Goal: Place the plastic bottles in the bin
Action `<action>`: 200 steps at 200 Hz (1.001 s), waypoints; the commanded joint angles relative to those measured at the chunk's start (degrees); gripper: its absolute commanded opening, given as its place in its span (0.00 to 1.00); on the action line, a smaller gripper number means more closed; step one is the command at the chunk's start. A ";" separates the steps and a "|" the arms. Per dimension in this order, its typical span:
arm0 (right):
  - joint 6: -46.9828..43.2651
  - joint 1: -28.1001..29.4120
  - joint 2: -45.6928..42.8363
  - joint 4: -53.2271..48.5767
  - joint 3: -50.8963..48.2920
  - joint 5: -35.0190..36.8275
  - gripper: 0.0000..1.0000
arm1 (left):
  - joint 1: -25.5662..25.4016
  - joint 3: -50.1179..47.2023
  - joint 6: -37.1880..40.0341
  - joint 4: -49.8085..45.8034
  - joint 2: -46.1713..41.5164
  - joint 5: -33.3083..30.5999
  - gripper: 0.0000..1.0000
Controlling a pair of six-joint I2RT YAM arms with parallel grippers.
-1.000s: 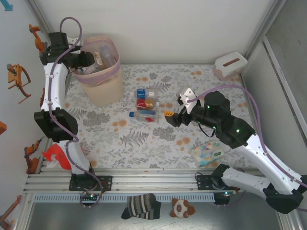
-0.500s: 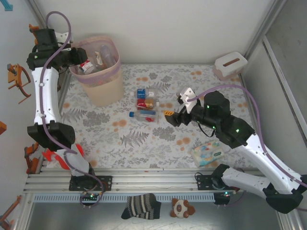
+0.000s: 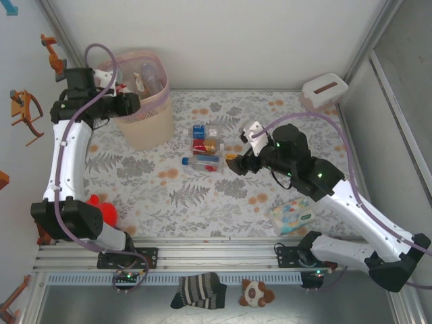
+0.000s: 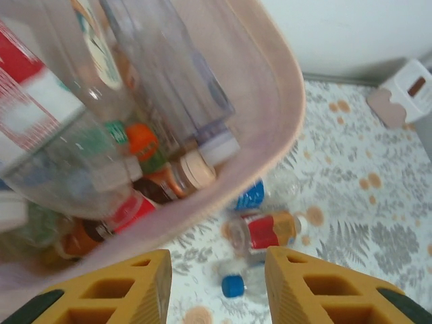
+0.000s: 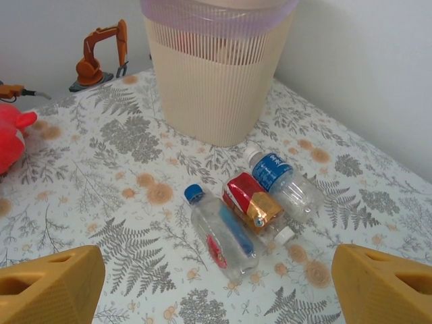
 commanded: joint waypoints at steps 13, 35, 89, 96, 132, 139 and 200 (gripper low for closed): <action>-1.70 0.16 1.84 -1.19 2.99 0.80 0.86 | -3.45 -7.34 5.43 5.74 -6.00 4.55 0.42; -2.03 0.10 2.59 -1.37 3.46 0.36 0.86 | -8.81 -10.86 13.72 5.96 -7.24 4.98 0.47; -2.39 0.14 1.72 -2.51 3.77 1.16 0.86 | -18.33 -15.99 37.12 6.68 -4.52 7.00 0.57; -2.43 0.17 1.29 -2.68 3.67 1.55 0.86 | -19.22 -16.62 40.43 6.63 -3.81 7.87 0.58; -2.61 0.18 -0.81 -3.52 3.24 3.07 0.86 | -23.74 -17.73 53.65 6.65 1.61 8.12 0.64; -2.63 0.18 -1.16 -3.71 3.21 3.33 0.86 | -24.28 -17.15 54.60 6.55 3.24 7.81 0.64; -2.60 0.13 -3.80 -5.32 2.93 4.95 0.86 | -28.54 -11.94 60.50 5.50 15.84 2.16 0.64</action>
